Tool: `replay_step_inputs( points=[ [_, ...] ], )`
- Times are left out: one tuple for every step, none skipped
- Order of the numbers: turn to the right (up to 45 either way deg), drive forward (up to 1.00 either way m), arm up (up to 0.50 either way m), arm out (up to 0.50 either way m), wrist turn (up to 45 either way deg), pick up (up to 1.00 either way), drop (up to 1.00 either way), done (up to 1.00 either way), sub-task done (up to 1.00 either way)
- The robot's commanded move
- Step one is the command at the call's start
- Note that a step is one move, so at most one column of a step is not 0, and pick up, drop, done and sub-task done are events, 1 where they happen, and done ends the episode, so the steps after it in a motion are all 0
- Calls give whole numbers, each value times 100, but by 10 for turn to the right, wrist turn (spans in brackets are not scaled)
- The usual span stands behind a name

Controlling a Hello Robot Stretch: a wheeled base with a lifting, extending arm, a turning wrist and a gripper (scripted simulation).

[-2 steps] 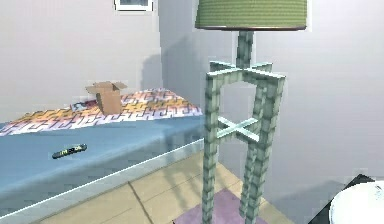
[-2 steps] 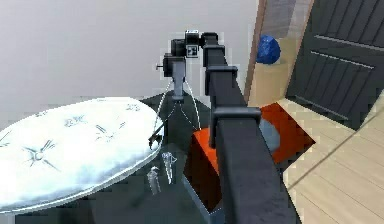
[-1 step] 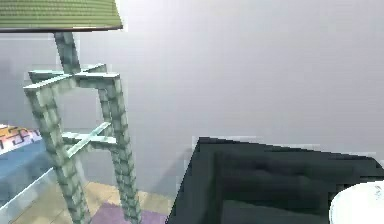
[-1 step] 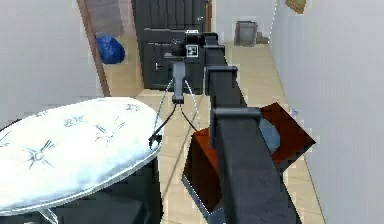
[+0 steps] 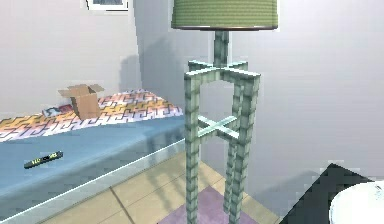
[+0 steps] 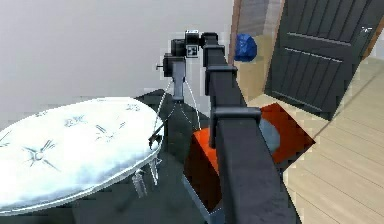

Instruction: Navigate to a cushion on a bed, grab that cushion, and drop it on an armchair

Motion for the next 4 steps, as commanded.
replay_step_inputs(
  points=[
    [0, 0, 0, 4, 0, 0, 0, 0, 0],
    [0, 0, 0, 0, 450, 0, 0, 0, 0],
    [0, 0, 0, 0, 450, 0, 0, 0, 0],
    [0, 0, 0, 0, 180, 0, 0, 0, 0]
  ],
)
